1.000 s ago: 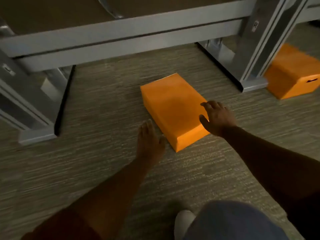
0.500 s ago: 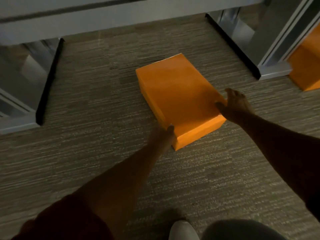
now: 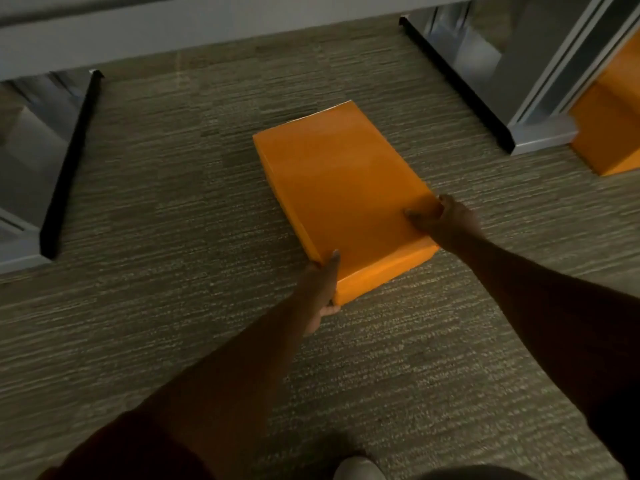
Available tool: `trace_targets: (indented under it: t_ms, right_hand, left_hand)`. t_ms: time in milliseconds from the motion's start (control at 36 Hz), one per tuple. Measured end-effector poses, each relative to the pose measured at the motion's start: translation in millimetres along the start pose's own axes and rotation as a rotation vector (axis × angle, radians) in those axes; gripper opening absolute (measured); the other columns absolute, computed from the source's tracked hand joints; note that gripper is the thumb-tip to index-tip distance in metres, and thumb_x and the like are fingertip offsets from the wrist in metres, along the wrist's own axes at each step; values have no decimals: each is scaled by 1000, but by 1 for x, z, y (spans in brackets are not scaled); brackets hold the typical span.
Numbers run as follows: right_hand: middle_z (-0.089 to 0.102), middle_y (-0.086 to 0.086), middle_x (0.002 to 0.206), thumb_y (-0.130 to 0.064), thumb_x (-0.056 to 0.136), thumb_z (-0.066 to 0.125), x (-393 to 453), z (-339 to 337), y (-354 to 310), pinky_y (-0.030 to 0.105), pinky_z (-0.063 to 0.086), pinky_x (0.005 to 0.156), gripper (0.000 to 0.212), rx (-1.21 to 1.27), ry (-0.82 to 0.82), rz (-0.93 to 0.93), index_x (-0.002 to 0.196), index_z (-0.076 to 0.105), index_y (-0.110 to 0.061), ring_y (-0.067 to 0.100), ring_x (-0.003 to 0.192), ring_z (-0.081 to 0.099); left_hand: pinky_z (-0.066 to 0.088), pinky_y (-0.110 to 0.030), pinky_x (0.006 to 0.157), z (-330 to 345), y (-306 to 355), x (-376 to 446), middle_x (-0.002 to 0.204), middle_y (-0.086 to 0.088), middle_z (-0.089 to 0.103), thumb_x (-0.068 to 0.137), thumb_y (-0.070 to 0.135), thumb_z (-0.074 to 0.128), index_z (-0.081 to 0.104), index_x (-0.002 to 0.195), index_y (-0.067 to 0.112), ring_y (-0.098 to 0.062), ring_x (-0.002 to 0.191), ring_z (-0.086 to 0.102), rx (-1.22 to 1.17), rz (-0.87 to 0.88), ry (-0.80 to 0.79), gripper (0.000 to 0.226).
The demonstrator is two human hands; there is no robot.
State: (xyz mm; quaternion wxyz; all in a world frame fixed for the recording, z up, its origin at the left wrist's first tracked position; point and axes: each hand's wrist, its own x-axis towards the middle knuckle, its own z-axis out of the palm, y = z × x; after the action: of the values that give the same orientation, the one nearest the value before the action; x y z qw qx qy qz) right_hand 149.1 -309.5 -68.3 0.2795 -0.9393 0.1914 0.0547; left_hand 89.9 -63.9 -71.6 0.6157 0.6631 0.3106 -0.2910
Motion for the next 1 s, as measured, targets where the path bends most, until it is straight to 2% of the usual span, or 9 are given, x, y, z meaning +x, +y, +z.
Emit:
trace_targets:
  t_ms: [83, 278, 444, 556, 667, 778, 833, 889, 1000]
  right_hand:
    - [61, 19, 121, -73, 80, 59, -4, 5, 1, 49, 54, 89, 87, -60, -28, -23, 135, 49, -7, 36, 106, 61]
    - [63, 15, 111, -80, 76, 55, -17, 13, 2, 49, 58, 80, 88, -73, -60, -70, 129, 53, -10, 31, 94, 64]
    - [62, 17, 110, -80, 77, 52, -17, 21, -45, 44, 57, 74, 88, -117, -59, -217, 131, 53, -10, 29, 89, 64]
    - [61, 16, 111, -78, 79, 53, -16, 21, -98, 35, 47, 68, 84, -183, -77, -295, 131, 53, -11, 24, 85, 57]
    - [60, 3, 80, -65, 83, 61, -16, 22, -157, 27, 42, 54, 70, -157, -130, -361, 125, 56, -9, 15, 66, 59]
    - [67, 10, 88, -56, 87, 64, -25, 32, -206, 37, 57, 65, 61, -129, -212, -387, 125, 55, -9, 23, 72, 68]
    - [64, 5, 78, -50, 89, 65, -33, 41, -226, 31, 51, 57, 51, -87, -216, -399, 121, 58, -11, 18, 65, 64]
    - [60, 1, 74, -45, 91, 65, -42, 54, -243, 31, 48, 60, 48, -58, -212, -411, 123, 57, -11, 16, 64, 61]
    - [67, 12, 96, -40, 90, 66, -64, 83, -269, 42, 54, 71, 49, -14, -237, -425, 127, 57, -9, 27, 81, 66]
  left_hand:
    - [53, -53, 93, -4, -7, -1, 153, -11, 36, 93, 54, 52, 33, 148, 29, -38, 131, 45, -37, 19, -2, 63]
    - [54, -43, 92, -19, -15, 5, 154, -12, 38, 100, 34, 52, 39, 148, 21, -38, 131, 47, -186, 94, 36, 52]
    - [53, -39, 82, -60, -12, -4, 151, -15, 42, 101, 25, 51, 46, 144, 14, -37, 130, 48, -322, 99, 110, 44]
    - [52, -41, 84, -91, -6, -14, 148, -17, 44, 102, 24, 50, 49, 139, 14, -39, 128, 48, -404, 94, 156, 39]
    - [52, -43, 89, -128, -1, -23, 150, -18, 40, 102, 22, 50, 46, 144, 13, -42, 129, 46, -458, 131, 189, 43]
    - [51, -50, 98, -169, 4, -30, 149, -17, 42, 102, 22, 48, 47, 141, 11, -42, 128, 47, -479, 207, 209, 41]
    - [50, -52, 100, -191, 5, -32, 148, -17, 43, 102, 21, 48, 47, 141, 8, -42, 128, 48, -492, 239, 232, 41]
    - [50, -52, 99, -212, 4, -36, 147, -18, 44, 102, 20, 49, 47, 141, 7, -42, 128, 49, -501, 259, 246, 42]
    - [50, -52, 99, -257, -6, -45, 145, -13, 48, 101, 21, 51, 46, 142, 11, -37, 126, 51, -484, 300, 270, 43]
